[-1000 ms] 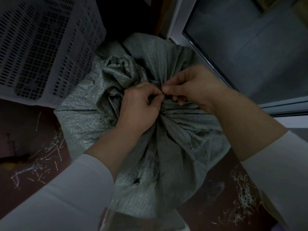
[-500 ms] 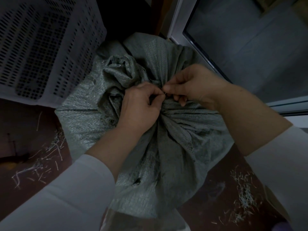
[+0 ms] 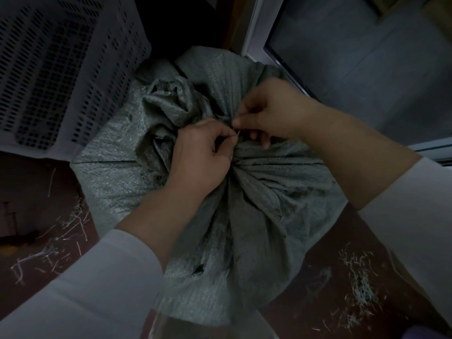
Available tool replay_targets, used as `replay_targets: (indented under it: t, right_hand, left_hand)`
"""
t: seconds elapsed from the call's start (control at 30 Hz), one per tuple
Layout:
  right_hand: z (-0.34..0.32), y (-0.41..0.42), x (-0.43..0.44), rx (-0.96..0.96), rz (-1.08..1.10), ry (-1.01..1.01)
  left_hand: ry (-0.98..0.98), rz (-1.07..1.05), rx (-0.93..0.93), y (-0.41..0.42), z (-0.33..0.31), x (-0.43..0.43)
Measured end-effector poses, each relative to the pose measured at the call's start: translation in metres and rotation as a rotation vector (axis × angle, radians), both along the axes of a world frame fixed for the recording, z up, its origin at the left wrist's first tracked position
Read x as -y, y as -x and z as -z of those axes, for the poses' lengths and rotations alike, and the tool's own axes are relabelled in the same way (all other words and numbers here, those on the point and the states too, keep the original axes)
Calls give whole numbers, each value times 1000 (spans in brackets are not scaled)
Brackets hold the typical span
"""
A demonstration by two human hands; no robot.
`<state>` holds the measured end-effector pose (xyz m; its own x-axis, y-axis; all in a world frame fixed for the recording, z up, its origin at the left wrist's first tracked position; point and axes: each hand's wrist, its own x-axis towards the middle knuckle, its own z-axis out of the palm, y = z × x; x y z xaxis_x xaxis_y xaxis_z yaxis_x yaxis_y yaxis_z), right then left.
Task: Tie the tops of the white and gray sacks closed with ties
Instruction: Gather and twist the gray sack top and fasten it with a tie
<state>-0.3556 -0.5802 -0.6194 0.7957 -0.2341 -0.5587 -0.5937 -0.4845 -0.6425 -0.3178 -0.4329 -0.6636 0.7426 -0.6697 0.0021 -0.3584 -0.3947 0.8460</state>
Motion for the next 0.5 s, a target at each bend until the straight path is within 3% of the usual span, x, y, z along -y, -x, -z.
replay_targets:
  t: [0.13,0.5]
  right_hand:
    - [-3,2,4,138,-123,29]
    - [1,2,5,135,-236,147]
  left_hand:
    - [-7,-7,5,1,0,0]
    - [9,-12,-13,-1,2,2]
